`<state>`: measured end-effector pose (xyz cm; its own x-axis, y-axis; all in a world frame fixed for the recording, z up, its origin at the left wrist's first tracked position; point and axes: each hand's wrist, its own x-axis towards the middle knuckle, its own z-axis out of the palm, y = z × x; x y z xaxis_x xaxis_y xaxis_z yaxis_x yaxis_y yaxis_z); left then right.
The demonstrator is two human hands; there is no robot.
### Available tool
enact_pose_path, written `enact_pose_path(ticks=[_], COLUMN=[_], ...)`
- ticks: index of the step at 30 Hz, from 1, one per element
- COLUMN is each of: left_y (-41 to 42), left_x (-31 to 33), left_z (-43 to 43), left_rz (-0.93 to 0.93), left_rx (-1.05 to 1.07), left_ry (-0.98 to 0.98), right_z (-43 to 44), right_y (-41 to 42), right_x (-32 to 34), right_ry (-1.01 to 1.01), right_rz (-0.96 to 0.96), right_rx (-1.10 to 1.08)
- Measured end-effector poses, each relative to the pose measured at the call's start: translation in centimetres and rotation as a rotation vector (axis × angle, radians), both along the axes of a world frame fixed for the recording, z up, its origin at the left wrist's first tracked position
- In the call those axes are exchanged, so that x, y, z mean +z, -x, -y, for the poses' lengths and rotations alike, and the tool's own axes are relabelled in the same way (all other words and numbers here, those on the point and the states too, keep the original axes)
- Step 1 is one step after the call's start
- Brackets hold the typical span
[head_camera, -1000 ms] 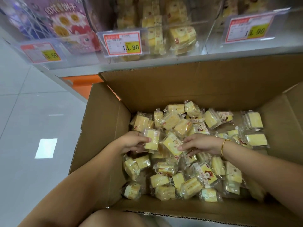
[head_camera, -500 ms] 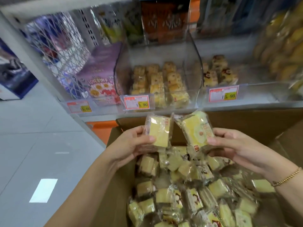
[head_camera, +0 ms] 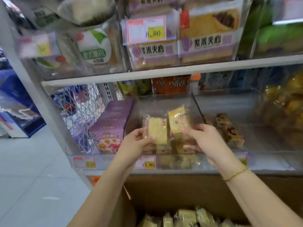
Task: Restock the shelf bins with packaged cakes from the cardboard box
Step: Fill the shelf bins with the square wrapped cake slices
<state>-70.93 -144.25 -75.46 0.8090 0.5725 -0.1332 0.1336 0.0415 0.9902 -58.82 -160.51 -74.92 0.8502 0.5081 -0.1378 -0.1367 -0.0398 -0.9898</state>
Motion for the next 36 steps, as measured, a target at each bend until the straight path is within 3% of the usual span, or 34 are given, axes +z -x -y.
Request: enact_pose_path(ticks=[7, 10, 13, 17, 18, 19, 20, 23, 25, 28, 33, 36], left_y=[-7.8, -9.8, -11.2, -12.2, -12.1, -12.1, -12.3, -12.2, -11.9, -11.8, -12.4, -12.7], left_x=[-1.0, -2.1, -2.7, -2.5, -1.9, -2.3, -2.7, -3.2, -3.6, -3.3, -2.7, -2.5], left_z=[-4.3, -6.2, -6.7, -6.4, -6.0, -6.1, -6.3, -6.0, -5.8, -6.1, -6.9, -7.3], left_rz=[0.020, -0.057, -0.159, -0.272, -0.392, -0.459, -0.474, -0.576, -0.597, -0.630, -0.721, -0.749], left_rx=[0.225, 0.265, 0.305, 0.355, 0.306, 0.251, 0.229, 0.177, 0.053, -0.001, 0.004, -0.002], left_ry=[0.320, 0.280, 0.071, -0.253, -0.387, -0.647, -0.754, -1.100, -1.287, -1.359, -1.495, -1.544], right_z=[-7.4, -9.2, -10.6, -11.7, -11.9, -12.1, -12.2, -11.9, -11.9, -12.4, -12.0, -12.5], right_y=[-6.7, -8.0, -9.3, -10.7, -10.9, -10.8, -10.8, -10.3, -9.9, -9.6, -9.6, -9.9], right_x=[-0.3, -1.2, -2.2, -3.0, -3.4, -3.8, -4.2, -4.9, -4.9, -5.2, -5.0, -5.8], right_ry=[0.241, 0.436, 0.572, 0.386, 0.339, 0.341, 0.380, 0.648, 0.722, 0.692, 0.554, 0.593], right_rz=[0.069, 0.221, 0.323, 0.089, 0.038, 0.034, 0.083, 0.494, 0.687, 0.762, 0.634, 0.634], right_rx=[-0.061, -0.044, -0.056, -0.050, -0.042, -0.033, -0.026, -0.079, -0.088, 0.052, 0.202, 0.284])
